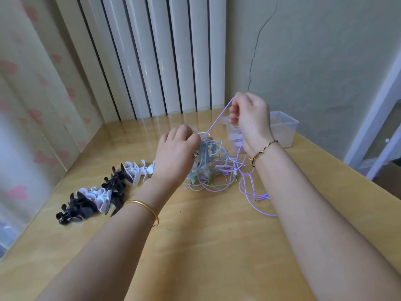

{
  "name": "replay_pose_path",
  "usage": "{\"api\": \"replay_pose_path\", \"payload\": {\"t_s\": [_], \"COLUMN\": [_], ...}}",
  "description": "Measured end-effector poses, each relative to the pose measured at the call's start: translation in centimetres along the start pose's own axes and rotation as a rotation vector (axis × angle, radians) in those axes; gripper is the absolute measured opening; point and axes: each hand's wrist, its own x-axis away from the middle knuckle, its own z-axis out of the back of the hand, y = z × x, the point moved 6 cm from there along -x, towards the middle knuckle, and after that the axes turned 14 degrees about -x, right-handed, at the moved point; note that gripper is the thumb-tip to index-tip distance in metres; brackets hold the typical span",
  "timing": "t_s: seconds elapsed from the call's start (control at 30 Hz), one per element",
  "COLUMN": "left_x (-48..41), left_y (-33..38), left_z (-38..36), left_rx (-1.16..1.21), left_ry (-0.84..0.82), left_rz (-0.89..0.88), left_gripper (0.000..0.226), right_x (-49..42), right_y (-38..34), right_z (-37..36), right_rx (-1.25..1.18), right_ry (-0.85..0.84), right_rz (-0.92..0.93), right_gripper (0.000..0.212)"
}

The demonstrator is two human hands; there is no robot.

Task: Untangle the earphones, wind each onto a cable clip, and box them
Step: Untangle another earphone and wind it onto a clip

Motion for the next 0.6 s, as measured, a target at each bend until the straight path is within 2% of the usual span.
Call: {"api": "replay_pose_path", "payload": {"t_s": [0.1, 0.13, 0.17, 0.23, 0.3, 0.33, 0.43, 0.6], "left_x": [-0.2, -0.3, -0.4, -0.5, -0.7, -0.8, -1.3, -1.0], "left_y": [-0.1, -0.2, -0.3, -0.5, -0.4, -0.3, -0.1, 0.3], "left_z": [0.0, -0.1, -0.3, -0.5, -0.3, 0.0, 0.7, 1.0], "left_rx": [-0.030, -0.021, 0.007, 0.083, 0.163, 0.201, 0.247, 0.239], "left_ry": [0.014, -0.002, -0.035, -0.114, -0.108, -0.081, -0.007, 0.094], "left_rz": [0.018, 0.031, 0.058, 0.124, 0.164, 0.182, 0.199, 0.151], "left_gripper": [0.022, 0.020, 0.020, 0.018, 0.017, 0.016, 0.015, 0.016], "right_x": [0.5, 0.6, 0.7, 0.6, 0.8, 0.9, 1.4, 1.3], "right_y": [0.4, 0.7, 0.9, 1.4, 2.1, 2.4, 2.8, 1.6], "right_z": [-0.2, -0.3, -0.3, -0.5, -1.1, -1.2, -1.8, -2.6], "right_rx": [-0.399, -0.421, -0.304, 0.212, 0.696, 0.835, 1.094, 1.294], "right_ry": [-0.024, -0.046, -0.070, -0.189, -0.343, -0.407, -0.564, -0.679], "right_rz": [-0.146, -0.174, -0.173, -0.094, -0.002, 0.020, 0.035, 0.058], "right_gripper": [0.032, 0.030, 0.028, 0.022, 0.016, 0.014, 0.011, 0.012]}}
